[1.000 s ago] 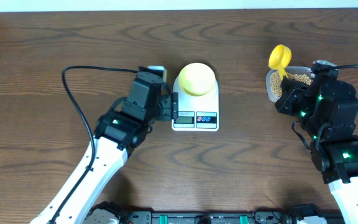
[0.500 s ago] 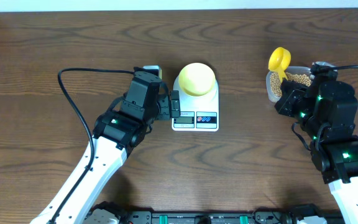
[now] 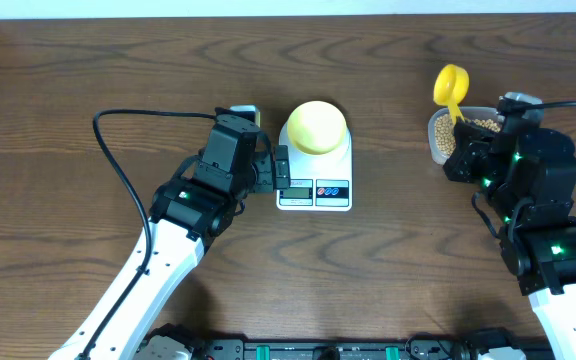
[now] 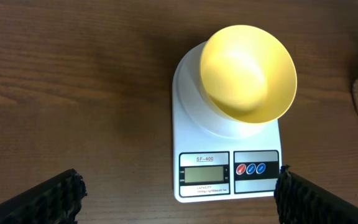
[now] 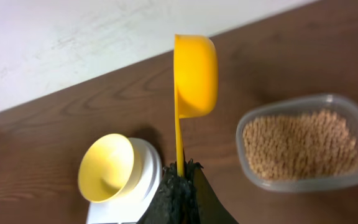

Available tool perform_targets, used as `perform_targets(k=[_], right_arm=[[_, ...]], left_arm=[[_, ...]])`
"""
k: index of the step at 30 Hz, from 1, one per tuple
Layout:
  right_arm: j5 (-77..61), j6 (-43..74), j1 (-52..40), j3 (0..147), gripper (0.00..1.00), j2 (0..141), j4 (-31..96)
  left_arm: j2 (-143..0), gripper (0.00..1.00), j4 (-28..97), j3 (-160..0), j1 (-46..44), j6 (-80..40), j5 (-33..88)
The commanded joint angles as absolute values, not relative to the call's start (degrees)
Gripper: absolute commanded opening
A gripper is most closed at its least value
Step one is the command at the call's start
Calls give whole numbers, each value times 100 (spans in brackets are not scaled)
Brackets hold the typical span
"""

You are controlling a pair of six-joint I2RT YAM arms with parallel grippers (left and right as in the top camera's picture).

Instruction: Scoop item into bowl and weigh 50g on scale

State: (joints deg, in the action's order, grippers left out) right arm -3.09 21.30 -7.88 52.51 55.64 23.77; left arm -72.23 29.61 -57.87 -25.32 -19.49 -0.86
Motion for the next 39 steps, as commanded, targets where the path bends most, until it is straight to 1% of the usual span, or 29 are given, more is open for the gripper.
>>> perform_targets(k=[1, 7, 17, 39], right_arm=[[5, 1428, -768, 5356, 1, 5553, 2270], [480, 1431, -768, 5356, 1, 5583, 2246], [244, 1452, -770, 5356, 1, 5616, 2322], [244, 1579, -768, 5356, 1, 5616, 2156]], left_arm=[[-7266, 99, 3000, -5791, -2515, -1962, -202], [-7266, 99, 3135, -5791, -2515, -1959, -202], [-7269, 99, 3671, -5791, -2512, -1804, -268], [-7269, 100, 3726, -5787, -2512, -1809, -266]])
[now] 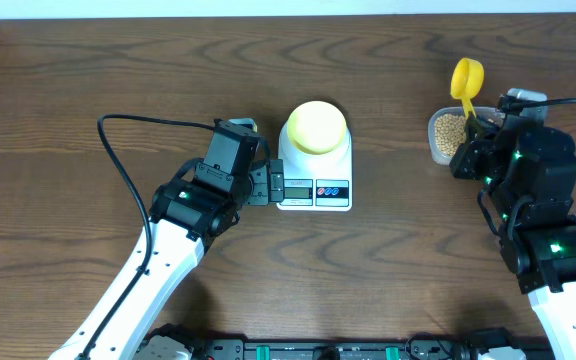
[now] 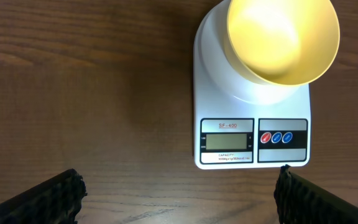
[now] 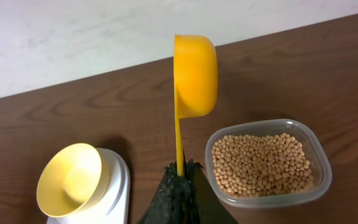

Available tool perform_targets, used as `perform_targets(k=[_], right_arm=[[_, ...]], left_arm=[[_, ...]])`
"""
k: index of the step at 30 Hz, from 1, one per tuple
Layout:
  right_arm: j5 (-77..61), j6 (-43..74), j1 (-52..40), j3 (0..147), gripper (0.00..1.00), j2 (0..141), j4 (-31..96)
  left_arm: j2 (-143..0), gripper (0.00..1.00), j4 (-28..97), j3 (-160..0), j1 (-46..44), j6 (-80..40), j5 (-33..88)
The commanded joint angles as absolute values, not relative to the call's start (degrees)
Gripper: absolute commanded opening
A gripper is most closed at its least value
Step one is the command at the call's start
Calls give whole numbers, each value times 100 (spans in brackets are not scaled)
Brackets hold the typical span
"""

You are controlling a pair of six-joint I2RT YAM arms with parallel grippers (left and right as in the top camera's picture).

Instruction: Scoop item into bowl and weigh 50g on scale

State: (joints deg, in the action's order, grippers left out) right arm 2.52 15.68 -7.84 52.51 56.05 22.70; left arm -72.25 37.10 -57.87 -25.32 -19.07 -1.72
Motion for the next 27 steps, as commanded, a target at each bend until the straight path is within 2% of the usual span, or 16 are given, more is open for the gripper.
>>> perform_targets(k=[1, 14, 27], right_arm=[[242, 1579, -768, 5356, 1, 5616, 2080], [239, 1586, -770, 5356, 1, 5616, 1369], [239, 2104, -770, 5356, 1, 5616, 1306]], left_arm=[[-7269, 100, 3726, -5787, -2512, -1806, -266], [-7264, 100, 3306, -5787, -2515, -1857, 152], [-7258, 100, 3225, -5787, -2515, -1852, 150]])
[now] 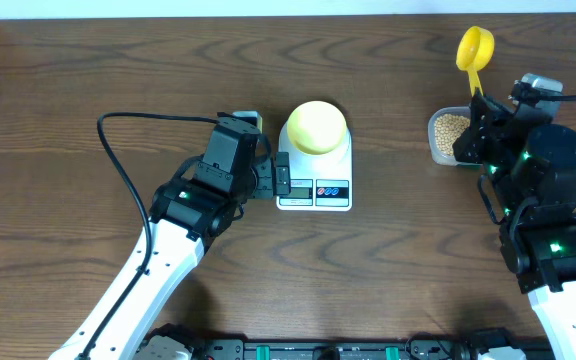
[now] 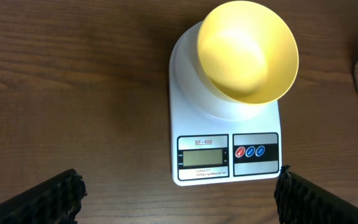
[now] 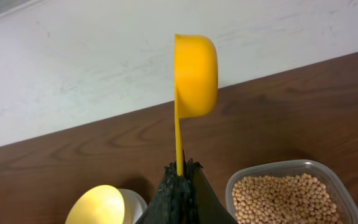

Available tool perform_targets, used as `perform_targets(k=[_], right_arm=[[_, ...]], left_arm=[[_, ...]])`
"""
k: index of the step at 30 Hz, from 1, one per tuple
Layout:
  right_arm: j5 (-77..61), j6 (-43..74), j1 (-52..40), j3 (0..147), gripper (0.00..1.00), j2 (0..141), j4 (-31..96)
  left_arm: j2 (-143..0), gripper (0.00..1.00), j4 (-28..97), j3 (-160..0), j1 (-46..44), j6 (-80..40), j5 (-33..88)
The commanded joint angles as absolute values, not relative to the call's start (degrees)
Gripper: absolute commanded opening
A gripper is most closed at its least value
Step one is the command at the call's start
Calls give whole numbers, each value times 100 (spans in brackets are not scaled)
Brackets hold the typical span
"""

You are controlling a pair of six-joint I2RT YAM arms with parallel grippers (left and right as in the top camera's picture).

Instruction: Scoop item into bowl and weigh 50g on scale

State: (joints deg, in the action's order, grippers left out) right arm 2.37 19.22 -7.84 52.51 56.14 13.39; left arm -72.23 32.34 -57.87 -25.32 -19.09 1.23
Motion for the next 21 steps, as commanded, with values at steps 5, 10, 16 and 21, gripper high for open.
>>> perform_targets(k=[5, 10, 16, 21], right_arm=[[-106, 2121, -770, 5356, 1, 5616, 1474], [-145, 2134, -773, 5356, 1, 5616, 1675], [-543, 2270, -770, 5356, 1, 5616, 1745], [-567, 2270, -770, 5356, 1, 5616, 1745]], left_arm=[[-7260, 99, 3291, -5787, -2515, -1855, 261], [-7262, 49, 3562, -5787, -2515, -1855, 257], [-7277, 7, 3573, -5787, -2602, -1848, 600], [-7354, 7, 3417, -5787, -2939, -1417, 967]])
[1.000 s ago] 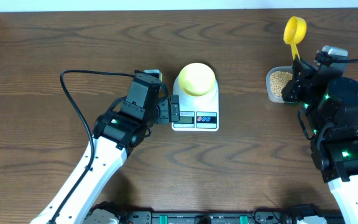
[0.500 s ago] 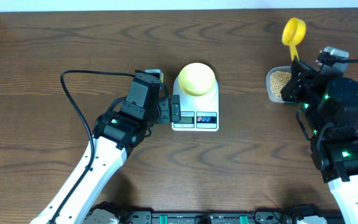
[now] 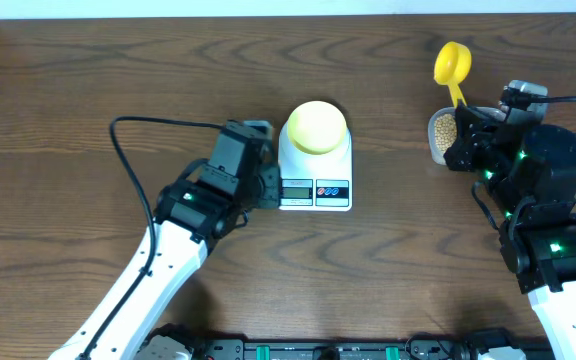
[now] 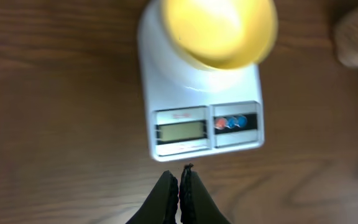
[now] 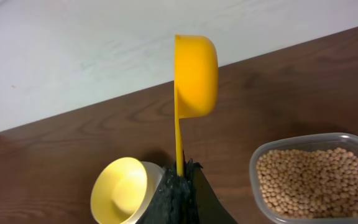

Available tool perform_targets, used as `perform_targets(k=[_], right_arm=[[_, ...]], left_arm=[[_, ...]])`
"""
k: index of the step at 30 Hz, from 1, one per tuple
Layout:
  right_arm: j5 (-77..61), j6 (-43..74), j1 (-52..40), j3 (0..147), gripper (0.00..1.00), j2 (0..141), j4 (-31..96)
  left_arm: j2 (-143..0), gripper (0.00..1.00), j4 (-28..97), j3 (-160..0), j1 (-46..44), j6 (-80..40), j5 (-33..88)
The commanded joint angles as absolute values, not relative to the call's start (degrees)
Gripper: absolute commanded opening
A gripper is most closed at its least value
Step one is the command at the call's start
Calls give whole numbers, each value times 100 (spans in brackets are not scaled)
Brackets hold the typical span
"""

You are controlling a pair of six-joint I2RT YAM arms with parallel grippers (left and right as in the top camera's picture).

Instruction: Scoop item into bowl and weigh 50g on scale

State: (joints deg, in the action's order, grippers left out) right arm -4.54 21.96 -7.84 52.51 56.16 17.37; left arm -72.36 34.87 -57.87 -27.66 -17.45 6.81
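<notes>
A yellow bowl (image 3: pixel 315 126) (image 4: pixel 210 31) (image 5: pixel 120 186) stands on the white scale (image 3: pixel 340 160) (image 4: pixel 166 93). My left gripper (image 3: pixel 271 191) (image 4: pixel 181 169) is shut and empty, its tips just in front of the scale's display. My right gripper (image 3: pixel 465 125) (image 5: pixel 180 167) is shut on the handle of a yellow scoop (image 3: pixel 451 62) (image 5: pixel 196 74), held upright above the table. The scoop is beside a clear tub of tan beans (image 3: pixel 442 135) (image 5: pixel 312 174). In the overhead view no beans show in the scoop's cup.
The dark wooden table (image 3: pixel 118 70) ends at a white wall along the far edge. A black cable (image 3: pixel 128 150) loops out from my left arm. Three small buttons (image 4: pixel 230 122) sit right of the scale's display.
My left gripper was open in front of the scale and is now shut, tips close to the display edge. My right gripper with the scoop has shifted left, away from the far edge.
My left gripper stayed open by the scale's front left through the earlier moments, shifting a little, and is now shut there. My right gripper held the scoop upright by the bean tub throughout, moving toward the far edge, then back left.
</notes>
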Motion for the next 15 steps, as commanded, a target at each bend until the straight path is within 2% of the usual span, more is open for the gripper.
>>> perform_targets(k=[1, 5, 15], right_arm=[[-569, 2270, -770, 5356, 1, 5616, 1745], [-552, 2268, -770, 5356, 1, 5616, 1739], [-548, 2263, -770, 5356, 1, 5616, 1732]], left_arm=[[-7411, 7, 3363, -5787, -3009, -1365, 965], [-7861, 7, 3033, -5787, -3210, -1232, 965], [-9155, 7, 2106, -5787, -3448, 54, 965]])
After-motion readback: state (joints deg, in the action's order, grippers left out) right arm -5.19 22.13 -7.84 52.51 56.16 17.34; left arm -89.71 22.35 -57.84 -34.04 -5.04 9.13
